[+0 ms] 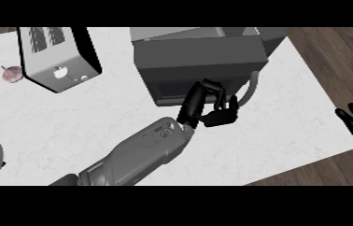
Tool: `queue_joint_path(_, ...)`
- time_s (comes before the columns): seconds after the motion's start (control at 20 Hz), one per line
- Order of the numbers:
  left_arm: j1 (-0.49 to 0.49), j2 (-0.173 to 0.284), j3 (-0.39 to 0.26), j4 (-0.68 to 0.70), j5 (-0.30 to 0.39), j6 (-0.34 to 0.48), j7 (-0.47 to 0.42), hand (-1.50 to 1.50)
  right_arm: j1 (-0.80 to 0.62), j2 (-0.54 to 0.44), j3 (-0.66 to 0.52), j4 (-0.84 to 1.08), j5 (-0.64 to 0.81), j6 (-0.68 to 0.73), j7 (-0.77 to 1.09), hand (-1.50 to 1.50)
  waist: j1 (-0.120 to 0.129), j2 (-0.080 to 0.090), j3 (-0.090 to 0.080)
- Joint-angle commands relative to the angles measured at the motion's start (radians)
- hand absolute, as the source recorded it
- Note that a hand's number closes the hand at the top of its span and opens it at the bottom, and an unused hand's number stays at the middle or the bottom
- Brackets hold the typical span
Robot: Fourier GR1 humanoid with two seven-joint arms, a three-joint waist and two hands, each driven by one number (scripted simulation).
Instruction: Pick up the milk, place it into the microwave and close the microwave
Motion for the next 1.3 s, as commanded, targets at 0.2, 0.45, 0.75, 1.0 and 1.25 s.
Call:
queue_joint_path(0.2, -0.083, 0.001, 0.109, 0.123, 0.052, 0.051, -0.074, 1.50, 0.003, -0.018, 0.016, -0.027, -0.037, 0.038, 0.012, -1.50, 0.000, 0.006, -0.001)
queue_joint_path(0.45, -0.088, 0.001, 0.095, 0.142, 0.081, 0.050, -0.102, 1.50, -0.003, -0.038, 0.013, -0.043, -0.054, 0.049, 0.022, -1.50, -0.009, 0.012, -0.002)
queue_joint_path(0.75, -0.100, 0.001, 0.099, 0.169, 0.119, 0.042, -0.144, 1.50, 0.005, -0.048, 0.022, -0.060, -0.075, 0.071, 0.028, -1.50, -0.019, 0.015, -0.002)
queue_joint_path(1.0, -0.122, 0.001, 0.105, 0.206, 0.139, 0.056, -0.170, 1.50, 0.000, -0.061, 0.021, -0.072, -0.091, 0.077, 0.034, -1.50, -0.033, 0.019, -0.001)
queue_joint_path(1.25, -0.123, 0.001, 0.101, 0.207, 0.166, 0.053, -0.191, 1.50, -0.005, -0.068, 0.031, -0.087, -0.101, 0.078, 0.045, -1.50, -0.033, 0.023, -0.002)
